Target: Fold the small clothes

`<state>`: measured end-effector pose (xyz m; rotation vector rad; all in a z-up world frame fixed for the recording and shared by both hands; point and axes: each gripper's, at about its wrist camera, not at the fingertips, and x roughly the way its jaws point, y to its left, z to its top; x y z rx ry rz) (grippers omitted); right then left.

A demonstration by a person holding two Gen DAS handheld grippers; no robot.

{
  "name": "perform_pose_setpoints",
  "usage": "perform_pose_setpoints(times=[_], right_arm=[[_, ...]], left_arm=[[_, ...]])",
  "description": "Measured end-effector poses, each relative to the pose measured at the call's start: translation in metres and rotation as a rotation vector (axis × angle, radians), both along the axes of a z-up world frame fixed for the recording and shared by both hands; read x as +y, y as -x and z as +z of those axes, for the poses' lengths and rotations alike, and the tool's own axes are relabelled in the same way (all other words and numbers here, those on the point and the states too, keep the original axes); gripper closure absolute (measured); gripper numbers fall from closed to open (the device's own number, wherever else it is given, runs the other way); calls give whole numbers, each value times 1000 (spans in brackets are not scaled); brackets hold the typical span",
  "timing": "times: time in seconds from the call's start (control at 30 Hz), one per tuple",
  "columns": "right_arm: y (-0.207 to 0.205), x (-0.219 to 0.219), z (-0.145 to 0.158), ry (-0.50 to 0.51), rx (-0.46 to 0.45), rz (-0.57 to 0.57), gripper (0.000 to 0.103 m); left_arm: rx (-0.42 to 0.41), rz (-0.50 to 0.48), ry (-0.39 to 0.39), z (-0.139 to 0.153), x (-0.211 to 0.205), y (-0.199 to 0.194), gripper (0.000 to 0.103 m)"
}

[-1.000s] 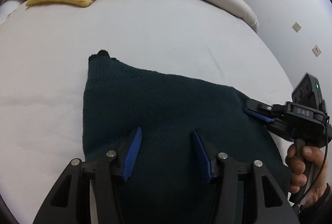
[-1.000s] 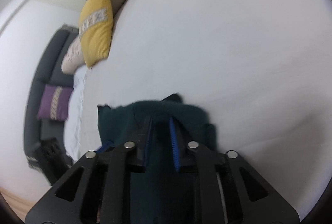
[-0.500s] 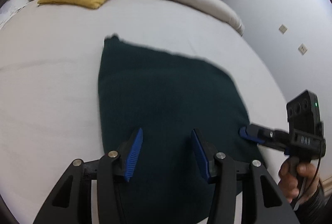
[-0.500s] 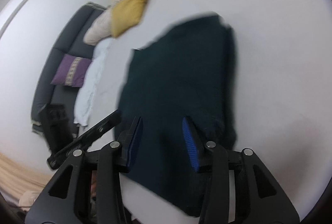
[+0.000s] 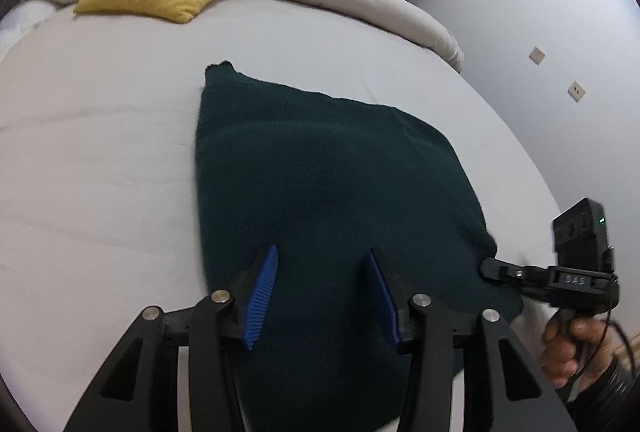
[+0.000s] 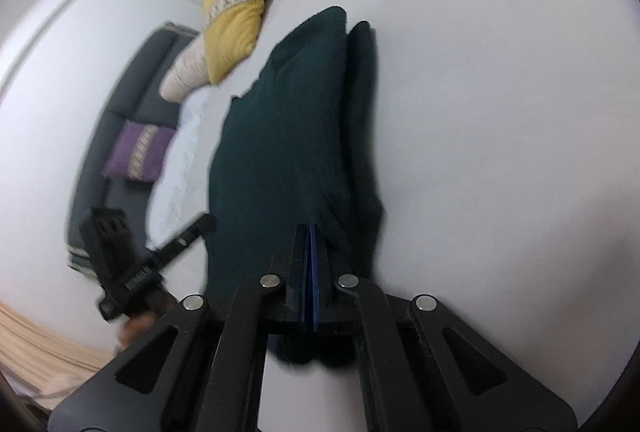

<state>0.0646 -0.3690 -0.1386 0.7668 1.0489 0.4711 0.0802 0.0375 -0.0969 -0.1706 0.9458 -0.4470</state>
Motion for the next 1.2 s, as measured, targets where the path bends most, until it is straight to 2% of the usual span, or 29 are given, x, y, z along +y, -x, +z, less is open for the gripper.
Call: perform_pose_setpoints(times=[0.03, 0.07, 0.1, 0.13, 0.2, 0.27, 0.33, 0.37, 0.4, 0.5, 0.57, 0.63, 0.77, 0.87, 0.93, 1.03, 1.2], right_arm=[[12, -6, 6, 29, -6, -3, 103], [22, -13, 13, 72, -12, -18, 85], [35, -19, 25, 198, -1, -69, 78], [46, -26, 35, 258, -16, -98, 78], [64, -34, 57, 288, -79, -134, 76], [83, -31, 88, 406, -176, -194, 74], [97, -17, 118, 493, -283, -223, 67], [102, -10, 129, 525, -317, -235, 43], [107, -3, 140, 565, -356, -255, 24], [134, 31, 180, 693, -573, -376, 3], [144, 48, 201, 754, -673, -417, 0], [147, 65, 216, 783, -708, -403, 0], [154, 78, 236, 744, -712, -341, 0], [149, 90, 237, 715, -692, -322, 0], [145, 104, 229, 747, -629, -290, 0], [134, 115, 206, 794, -530, -257, 0], [108, 123, 155, 774, -372, -227, 0]], left_arm=[[-16, 3, -19, 3, 1, 8, 54], [-32, 7, -38, 7, 3, 16, 53], [-48, 19, -59, 11, 5, 25, 52], [-67, 46, -83, 16, 9, 35, 50], [-125, 97, -100, 27, 16, 51, 42], [-212, 153, -120, 44, 21, 66, 20], [-318, 188, -156, 68, 20, 81, 5], [-364, 199, -177, 79, 18, 87, 0], [-435, 221, -208, 96, 16, 97, 0], [-558, 280, -260, 131, 13, 118, 0], [-605, 297, -257, 150, 12, 130, 0], [-600, 287, -235, 163, 15, 135, 0], [-573, 317, -217, 179, 20, 143, 0], [-559, 316, -233, 173, 19, 145, 0], [-484, 323, -268, 157, 14, 143, 0], [-335, 297, -255, 123, 16, 124, 0], [-127, 314, -239, 72, 22, 106, 0]])
